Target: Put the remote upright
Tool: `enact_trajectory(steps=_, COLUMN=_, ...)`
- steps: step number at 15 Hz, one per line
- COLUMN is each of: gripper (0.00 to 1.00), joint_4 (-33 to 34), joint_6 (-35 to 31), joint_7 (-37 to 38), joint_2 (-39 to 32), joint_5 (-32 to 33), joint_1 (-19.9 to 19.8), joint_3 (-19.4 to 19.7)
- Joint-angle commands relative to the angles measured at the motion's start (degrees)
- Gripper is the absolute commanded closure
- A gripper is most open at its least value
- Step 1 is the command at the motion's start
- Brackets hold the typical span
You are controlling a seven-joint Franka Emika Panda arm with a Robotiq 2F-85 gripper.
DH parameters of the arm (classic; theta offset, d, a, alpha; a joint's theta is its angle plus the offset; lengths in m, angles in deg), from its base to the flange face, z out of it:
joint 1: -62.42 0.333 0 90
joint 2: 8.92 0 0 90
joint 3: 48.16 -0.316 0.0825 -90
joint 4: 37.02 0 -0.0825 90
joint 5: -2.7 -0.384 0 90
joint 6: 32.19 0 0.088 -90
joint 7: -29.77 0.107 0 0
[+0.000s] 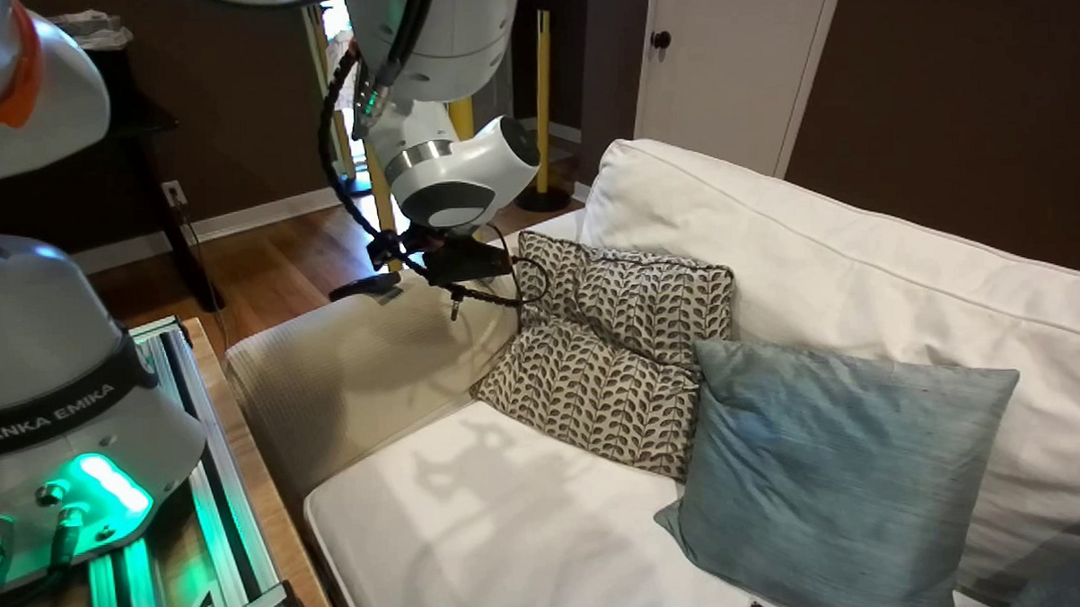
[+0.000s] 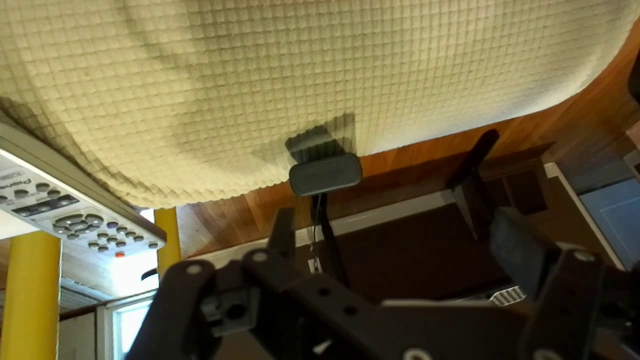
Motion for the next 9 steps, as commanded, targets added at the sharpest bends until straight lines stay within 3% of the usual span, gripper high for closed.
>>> enact_trajectory(steps=1, gripper=0.00, joint_4=0.1, joint_6=-0.1, joint_7=-1.6, joint_2=0.9, joint_5=-2.3, joint_1=0.9, joint_3=0.4)
enact_trajectory(steps=9, gripper=0.00, joint_4=-1.9, joint_6=3.1, joint_7=7.5, joint_2=5.5, joint_5=-9.4, joint_1=0.1, joint_3=-7.2)
